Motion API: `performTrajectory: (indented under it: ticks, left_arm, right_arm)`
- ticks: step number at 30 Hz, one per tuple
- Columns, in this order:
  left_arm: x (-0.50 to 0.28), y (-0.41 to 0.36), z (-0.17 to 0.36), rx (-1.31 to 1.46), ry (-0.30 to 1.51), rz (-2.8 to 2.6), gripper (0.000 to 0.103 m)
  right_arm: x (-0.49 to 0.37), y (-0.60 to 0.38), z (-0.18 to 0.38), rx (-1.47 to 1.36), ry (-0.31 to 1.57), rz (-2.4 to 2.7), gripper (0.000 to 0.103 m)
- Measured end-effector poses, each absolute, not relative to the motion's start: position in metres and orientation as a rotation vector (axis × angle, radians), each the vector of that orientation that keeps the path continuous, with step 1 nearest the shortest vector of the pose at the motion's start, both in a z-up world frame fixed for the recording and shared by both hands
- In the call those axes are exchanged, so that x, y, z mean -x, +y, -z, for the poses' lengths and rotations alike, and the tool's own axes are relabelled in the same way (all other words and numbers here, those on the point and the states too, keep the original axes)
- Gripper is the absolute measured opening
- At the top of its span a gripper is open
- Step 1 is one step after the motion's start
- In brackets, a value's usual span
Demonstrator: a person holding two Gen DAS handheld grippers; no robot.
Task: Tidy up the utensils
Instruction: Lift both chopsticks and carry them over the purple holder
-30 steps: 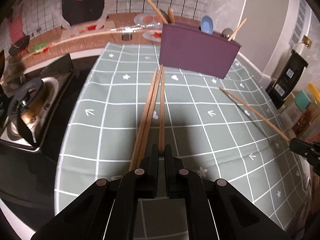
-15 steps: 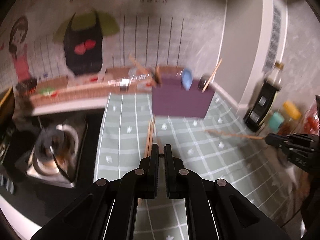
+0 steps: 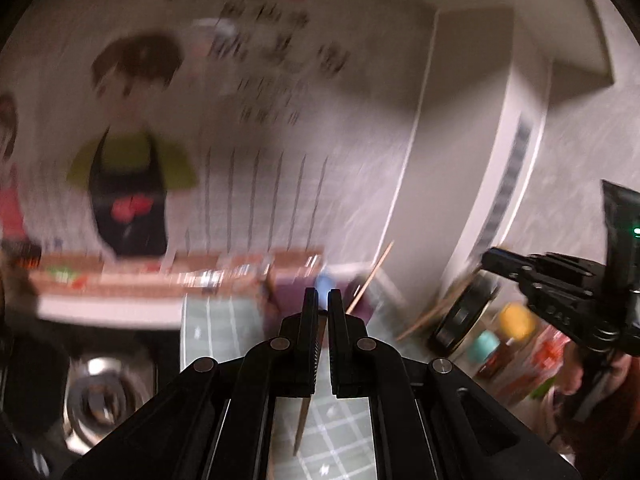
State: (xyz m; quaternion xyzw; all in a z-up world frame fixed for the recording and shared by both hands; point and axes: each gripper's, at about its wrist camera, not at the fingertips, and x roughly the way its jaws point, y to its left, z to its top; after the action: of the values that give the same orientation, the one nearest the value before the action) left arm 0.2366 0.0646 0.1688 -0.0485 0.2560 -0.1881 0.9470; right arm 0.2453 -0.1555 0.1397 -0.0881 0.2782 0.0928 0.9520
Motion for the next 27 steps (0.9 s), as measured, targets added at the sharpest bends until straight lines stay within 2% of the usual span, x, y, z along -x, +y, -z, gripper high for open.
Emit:
performTrajectory:
  ticks: [7,11,15,27]
  left_arm:
    - [-0.263,0.066,-0.25,0.102,0.328,0.42,0.004]
    - [-0.294,0.067,-0.261,0.14,0.292,0.429,0.004]
    - [-0.328,0.068,-0.25,0.193,0.31,0.443,0.004]
    - [-0.414,0.058,-0.169,0.237,0.447,0.43,0.004]
  right_arm:
    - [-0.277,-0.152,-0.223,0.137,0.478,-0.16,0.005]
    - [-0.308,-0.153,-0.238,0.115,0.484,-0.143,0.005]
    - [-0.339,-0.147,-0.227,0.122,0.526,-0.124,0.005]
    - [-0.401,-0.154,-0.153,0.102,0.671,-0.132,0.005]
